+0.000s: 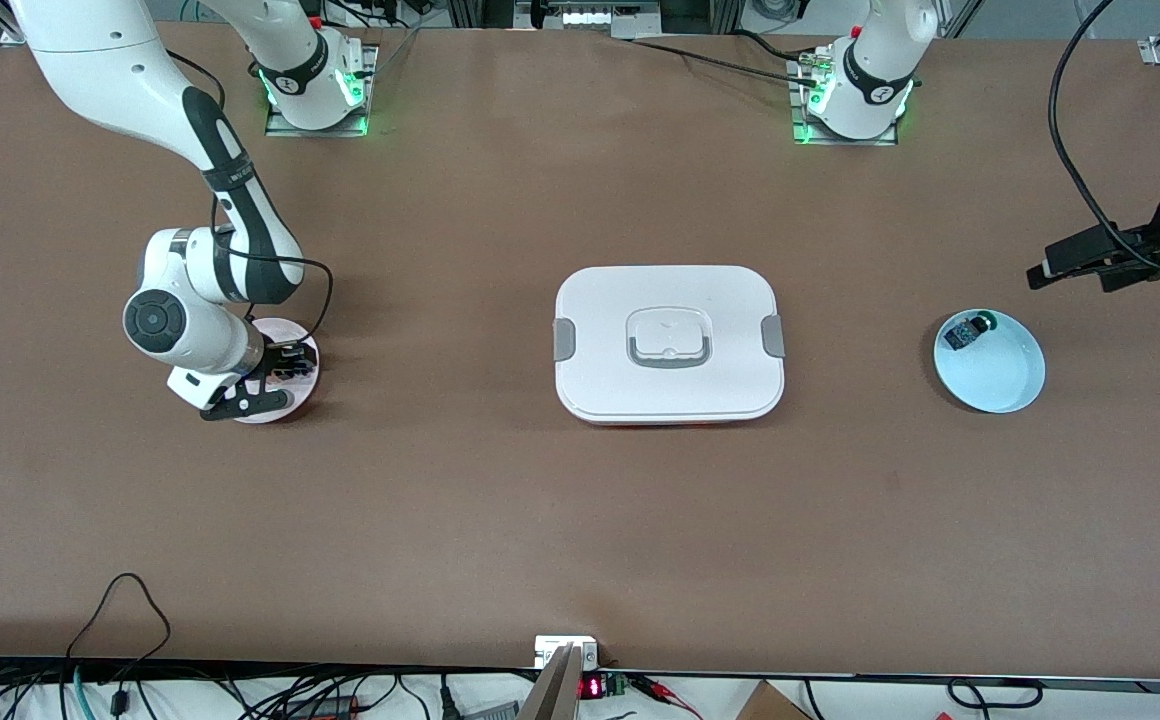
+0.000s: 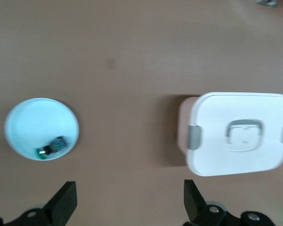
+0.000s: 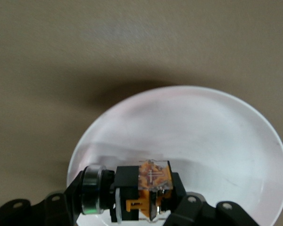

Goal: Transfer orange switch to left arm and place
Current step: 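Lift the switch with the right gripper while the left gripper reaches inward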

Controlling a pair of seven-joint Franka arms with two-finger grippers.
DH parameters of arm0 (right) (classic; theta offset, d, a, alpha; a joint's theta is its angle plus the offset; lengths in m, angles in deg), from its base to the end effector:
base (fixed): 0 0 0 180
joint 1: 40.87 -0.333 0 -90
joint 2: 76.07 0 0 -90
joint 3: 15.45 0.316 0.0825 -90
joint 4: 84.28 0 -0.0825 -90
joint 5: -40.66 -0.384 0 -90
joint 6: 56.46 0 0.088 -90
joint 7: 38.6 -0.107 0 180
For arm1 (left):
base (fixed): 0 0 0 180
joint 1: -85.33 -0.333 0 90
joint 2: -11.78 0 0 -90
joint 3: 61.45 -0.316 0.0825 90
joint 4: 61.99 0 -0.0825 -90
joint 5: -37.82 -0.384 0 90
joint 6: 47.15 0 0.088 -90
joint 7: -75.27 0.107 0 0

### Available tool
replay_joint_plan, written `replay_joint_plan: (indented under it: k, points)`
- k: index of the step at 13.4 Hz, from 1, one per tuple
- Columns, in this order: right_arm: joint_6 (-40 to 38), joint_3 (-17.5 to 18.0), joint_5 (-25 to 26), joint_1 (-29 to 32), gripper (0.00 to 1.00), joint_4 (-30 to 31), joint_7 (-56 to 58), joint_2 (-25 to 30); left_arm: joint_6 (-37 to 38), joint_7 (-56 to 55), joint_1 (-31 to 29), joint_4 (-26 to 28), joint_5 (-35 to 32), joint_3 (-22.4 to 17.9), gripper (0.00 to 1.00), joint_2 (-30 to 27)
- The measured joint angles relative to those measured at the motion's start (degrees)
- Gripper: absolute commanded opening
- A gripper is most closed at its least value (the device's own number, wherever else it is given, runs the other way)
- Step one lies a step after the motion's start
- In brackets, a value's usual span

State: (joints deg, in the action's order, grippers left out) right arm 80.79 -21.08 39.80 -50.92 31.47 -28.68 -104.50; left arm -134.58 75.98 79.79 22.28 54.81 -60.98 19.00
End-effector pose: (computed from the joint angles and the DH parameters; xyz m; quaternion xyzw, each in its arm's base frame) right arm 0.5876 0.0459 0.1930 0.9904 0.1233 -0.0600 0.0160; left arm 0.5884 0.0200 0.6005 0.9877 0.0362 -0.0275 0.1498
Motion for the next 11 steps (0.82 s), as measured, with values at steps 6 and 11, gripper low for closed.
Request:
replay_joint_plan:
  k: [6, 11]
  points:
    - [-11.3, 0.4, -0.5, 0.0, 0.2, -5.3, 5.8, 7.1, 10.6, 0.0, -5.4, 0.3, 21.9, -0.3, 1.0, 3.7]
    - [-25.7, 0.9, -8.0, 0.0, 0.14, -18.2, 15.8, 10.7, 12.9, 0.0, -8.9, 0.4, 39.0, -0.3, 1.0, 6.3]
